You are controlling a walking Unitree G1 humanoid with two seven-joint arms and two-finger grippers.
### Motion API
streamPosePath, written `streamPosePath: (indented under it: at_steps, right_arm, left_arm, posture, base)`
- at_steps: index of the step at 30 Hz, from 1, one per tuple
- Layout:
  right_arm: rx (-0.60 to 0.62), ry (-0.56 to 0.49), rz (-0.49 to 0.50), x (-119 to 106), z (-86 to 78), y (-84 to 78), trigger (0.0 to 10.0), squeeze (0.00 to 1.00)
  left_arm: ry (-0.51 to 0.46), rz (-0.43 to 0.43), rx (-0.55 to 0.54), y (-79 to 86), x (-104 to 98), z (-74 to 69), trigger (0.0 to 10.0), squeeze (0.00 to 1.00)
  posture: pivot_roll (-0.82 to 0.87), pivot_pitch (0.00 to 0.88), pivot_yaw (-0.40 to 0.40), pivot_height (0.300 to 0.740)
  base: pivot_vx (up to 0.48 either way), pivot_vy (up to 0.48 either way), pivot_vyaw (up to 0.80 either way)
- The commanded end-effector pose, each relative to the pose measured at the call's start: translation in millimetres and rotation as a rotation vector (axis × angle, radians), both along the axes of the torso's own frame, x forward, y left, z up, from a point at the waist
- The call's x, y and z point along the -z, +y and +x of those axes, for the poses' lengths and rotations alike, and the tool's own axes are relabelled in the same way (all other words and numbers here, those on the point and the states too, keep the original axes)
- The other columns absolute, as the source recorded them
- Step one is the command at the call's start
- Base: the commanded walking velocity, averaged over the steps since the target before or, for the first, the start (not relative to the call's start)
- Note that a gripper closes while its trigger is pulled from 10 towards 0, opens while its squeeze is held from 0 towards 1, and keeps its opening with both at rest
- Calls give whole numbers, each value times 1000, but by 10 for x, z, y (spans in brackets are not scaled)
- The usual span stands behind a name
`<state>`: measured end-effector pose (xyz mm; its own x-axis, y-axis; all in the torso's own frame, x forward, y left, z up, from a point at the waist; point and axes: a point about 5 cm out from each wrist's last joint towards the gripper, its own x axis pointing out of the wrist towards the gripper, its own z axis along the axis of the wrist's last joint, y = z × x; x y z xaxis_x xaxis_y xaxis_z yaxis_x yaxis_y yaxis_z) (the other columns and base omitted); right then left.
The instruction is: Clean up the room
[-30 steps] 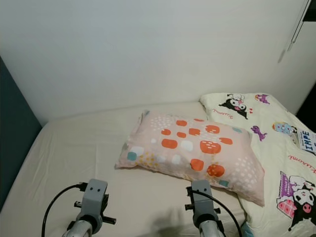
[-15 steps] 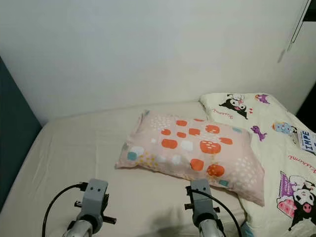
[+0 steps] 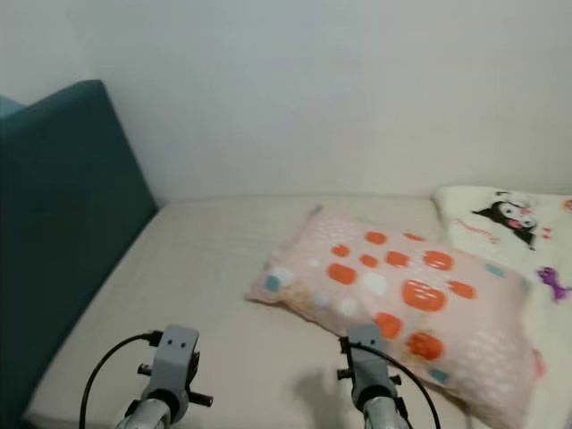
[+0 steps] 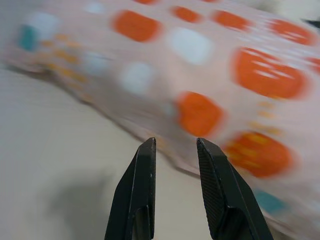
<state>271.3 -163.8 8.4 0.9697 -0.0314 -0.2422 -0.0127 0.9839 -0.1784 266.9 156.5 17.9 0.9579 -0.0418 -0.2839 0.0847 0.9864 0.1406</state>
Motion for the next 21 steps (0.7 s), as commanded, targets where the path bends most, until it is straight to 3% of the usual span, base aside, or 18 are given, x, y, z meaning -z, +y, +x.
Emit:
streamPosePath:
  at_steps: [1,21]
  right_arm:
    - [0,20,16,51,-44,36,10000,0]
    - [2,36,23,78,-66,37,10000,0]
  left_arm:
    - [24,3,-16,58,43,-37,10000,0]
    - [26,38,13,47,43,-37,10000,0]
  posture:
    - [29,103,-9,740]
    - [28,113,-8,740]
  base:
    - [0,0,0]
    - [0,-21,0]
